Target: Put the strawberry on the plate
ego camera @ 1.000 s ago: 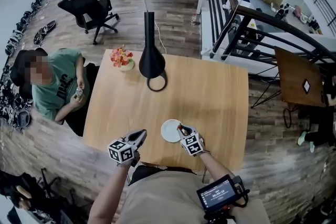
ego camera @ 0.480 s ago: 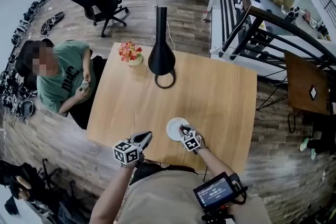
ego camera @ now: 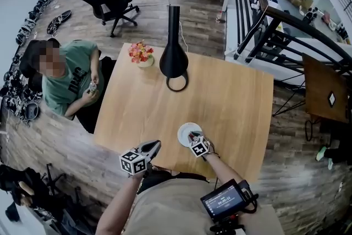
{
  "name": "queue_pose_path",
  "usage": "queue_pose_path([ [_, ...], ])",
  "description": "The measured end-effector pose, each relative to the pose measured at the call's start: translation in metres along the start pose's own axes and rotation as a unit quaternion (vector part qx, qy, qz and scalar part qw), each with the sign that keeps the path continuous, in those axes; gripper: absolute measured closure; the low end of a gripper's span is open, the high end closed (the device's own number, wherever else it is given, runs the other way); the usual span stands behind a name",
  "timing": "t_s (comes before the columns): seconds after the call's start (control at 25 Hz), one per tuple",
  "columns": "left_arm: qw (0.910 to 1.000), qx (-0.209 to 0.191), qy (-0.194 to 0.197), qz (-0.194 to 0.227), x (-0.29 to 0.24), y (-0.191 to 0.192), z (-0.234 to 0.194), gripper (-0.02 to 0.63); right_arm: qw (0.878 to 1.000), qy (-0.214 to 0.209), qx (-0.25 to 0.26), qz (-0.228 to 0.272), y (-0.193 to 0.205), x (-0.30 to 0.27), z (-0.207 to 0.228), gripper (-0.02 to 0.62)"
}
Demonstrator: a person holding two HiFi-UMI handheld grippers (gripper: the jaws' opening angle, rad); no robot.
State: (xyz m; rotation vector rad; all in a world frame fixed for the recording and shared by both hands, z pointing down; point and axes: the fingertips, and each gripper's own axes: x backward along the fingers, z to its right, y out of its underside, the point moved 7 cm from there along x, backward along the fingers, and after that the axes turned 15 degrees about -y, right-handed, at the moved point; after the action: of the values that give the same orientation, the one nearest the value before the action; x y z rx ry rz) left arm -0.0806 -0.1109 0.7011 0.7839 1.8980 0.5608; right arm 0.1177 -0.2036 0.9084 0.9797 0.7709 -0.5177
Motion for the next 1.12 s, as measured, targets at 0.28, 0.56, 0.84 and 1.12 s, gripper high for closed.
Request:
queue_pose_path([
  [0.28, 1.0000, 0.005, 0.003, 0.008, 0.006, -0.001, 0.003, 0.603, 0.996, 0.029, -0.037, 0.077, -0.006, 0.034, -0.001, 0.494],
  [0.56, 0.9983, 0.015, 0.000, 0.056, 0.018, -0.021, 0.001, 0.603, 0.968, 0.058, -0.099, 0.224, -0.032, 0.098, 0.005, 0.448],
  [0.84, 0.9921, -0.015, 0.007, 0.124, 0.030, -0.054, 0.017, 0.603, 0.924, 0.100, -0.082, 0.358, -0.084, 0.199, -0.015, 0.407],
  [1.12, 0.9815, -0.044, 0.067, 0.174, 0.041, -0.109, 0.038, 0.601, 0.881, 0.163, -0.051, 0.442, -0.112, 0.286, -0.066, 0.407],
])
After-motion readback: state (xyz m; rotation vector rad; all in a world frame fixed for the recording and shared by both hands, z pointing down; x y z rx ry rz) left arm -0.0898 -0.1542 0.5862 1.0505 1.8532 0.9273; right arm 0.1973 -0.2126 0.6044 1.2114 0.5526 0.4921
